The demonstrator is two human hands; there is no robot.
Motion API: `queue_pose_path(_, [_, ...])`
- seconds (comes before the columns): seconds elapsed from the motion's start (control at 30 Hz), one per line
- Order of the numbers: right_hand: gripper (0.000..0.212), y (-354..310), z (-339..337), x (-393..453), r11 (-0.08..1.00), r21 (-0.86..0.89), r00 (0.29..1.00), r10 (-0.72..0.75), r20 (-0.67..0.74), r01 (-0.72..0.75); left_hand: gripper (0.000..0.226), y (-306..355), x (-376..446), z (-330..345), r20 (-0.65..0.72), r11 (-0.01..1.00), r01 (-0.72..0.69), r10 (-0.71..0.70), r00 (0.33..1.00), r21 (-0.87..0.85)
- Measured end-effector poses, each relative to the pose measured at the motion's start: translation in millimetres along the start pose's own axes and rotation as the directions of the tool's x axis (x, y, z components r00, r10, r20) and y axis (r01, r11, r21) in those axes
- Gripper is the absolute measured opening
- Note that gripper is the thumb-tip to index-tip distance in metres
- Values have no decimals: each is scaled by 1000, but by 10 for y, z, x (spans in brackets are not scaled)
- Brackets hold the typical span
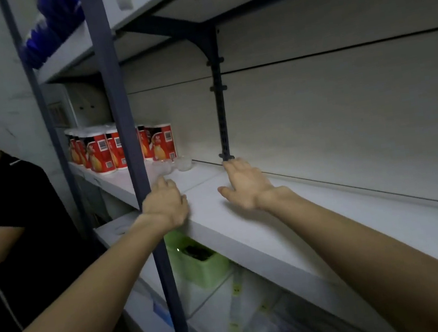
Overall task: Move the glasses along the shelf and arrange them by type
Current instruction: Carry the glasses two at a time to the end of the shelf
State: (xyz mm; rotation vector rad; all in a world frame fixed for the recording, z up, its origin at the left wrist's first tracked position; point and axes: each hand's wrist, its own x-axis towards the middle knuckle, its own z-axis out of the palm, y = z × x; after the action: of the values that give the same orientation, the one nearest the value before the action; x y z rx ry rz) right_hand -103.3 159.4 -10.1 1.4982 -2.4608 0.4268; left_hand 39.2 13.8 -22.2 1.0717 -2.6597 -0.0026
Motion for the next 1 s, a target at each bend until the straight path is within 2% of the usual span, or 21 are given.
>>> queue_pose_path(0.07, [68,3,145,274,998,-64,1000,-22,12,22,62,-20,311,69,13,999,4,-4,1000,32])
queue_pose_path(0.27, [70,-21,464,996,996,-78,998,53,37,-50,75,-98,1115,335,18,998,18,-19,1000,52])
queue_pose_path(0.43, [64,-39,676,1513,993,-106,995,56,79,-48,80,-177,1595,518,45,988,144,-141,989,-61])
queue_pose_path(0.53, [63,-47,792,1798,995,-96,992,48,119,-37,80,-165,1796,637,43,980,168,-165,985,-110])
queue_pose_path(0.83, [62,-48,1058,2499,999,-46,982,1,190,8,85,-155,2194,750,58,947,281,-275,960,-155])
queue_pose_path(0.93, [62,13,1118,2661,999,-40,981,-21,192,30,84,-90,2245,817,66,952,294,-289,955,-90])
queue_pose_path(1.0, [55,56,1143,2729,999,-33,985,-35,168,41,75,-75,2278,859,35,954,298,-298,954,-6])
